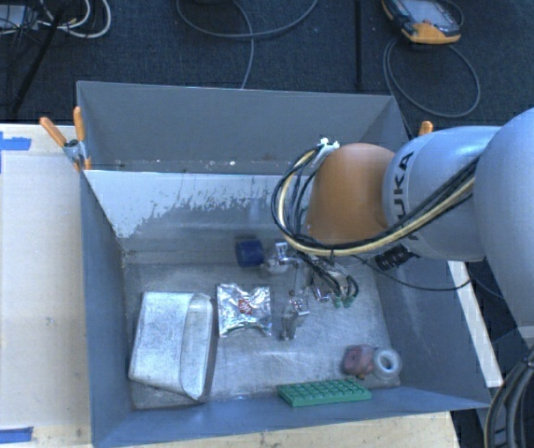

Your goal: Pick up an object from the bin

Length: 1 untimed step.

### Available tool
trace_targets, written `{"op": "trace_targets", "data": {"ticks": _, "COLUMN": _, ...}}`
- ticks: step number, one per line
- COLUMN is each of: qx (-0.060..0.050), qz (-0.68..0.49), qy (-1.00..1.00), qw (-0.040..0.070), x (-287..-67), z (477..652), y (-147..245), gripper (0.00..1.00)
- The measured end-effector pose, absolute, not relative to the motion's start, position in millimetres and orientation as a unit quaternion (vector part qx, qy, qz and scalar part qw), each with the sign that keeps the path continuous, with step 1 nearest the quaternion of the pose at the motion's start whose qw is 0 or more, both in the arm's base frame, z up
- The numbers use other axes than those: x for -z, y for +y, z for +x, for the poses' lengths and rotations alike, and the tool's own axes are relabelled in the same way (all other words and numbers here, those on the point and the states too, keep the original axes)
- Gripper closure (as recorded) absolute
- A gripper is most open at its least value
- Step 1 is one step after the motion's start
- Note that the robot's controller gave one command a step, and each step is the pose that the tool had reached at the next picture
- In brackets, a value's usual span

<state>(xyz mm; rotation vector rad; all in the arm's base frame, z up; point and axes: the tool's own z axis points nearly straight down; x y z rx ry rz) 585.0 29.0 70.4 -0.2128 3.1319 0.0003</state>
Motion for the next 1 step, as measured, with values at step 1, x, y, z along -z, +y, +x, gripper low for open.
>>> {"op": "trace_targets", "data": {"ticks": 1, "qx": -0.001, "qz": -0.223, "qy": 0.975, "qw": 0.003, "x": -72.8, "z": 548.9, "y": 92.5, "gripper": 0.0}}
